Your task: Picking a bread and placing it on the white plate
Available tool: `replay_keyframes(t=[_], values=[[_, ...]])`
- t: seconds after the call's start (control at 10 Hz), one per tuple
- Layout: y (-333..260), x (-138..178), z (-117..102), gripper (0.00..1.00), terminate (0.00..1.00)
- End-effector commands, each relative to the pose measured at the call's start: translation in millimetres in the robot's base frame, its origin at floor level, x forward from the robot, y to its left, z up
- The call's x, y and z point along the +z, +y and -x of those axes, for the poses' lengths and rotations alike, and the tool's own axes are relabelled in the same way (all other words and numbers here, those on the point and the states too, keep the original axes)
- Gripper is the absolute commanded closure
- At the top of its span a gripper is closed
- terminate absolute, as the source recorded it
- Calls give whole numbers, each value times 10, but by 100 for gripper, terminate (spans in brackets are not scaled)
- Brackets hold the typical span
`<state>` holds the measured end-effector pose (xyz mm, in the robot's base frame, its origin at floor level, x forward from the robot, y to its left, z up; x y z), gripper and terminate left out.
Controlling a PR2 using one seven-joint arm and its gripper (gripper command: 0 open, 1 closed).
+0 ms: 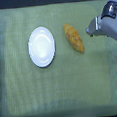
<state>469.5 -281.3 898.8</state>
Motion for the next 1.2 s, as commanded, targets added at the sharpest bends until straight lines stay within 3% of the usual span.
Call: replay_keyframes(t=[0.0,0.2,0.6,1.1], values=[[4,-6,-1,0,0],[114,-95,-55,0,0],[494,-226,-396,0,0],[999,-641,-721,0,0]])
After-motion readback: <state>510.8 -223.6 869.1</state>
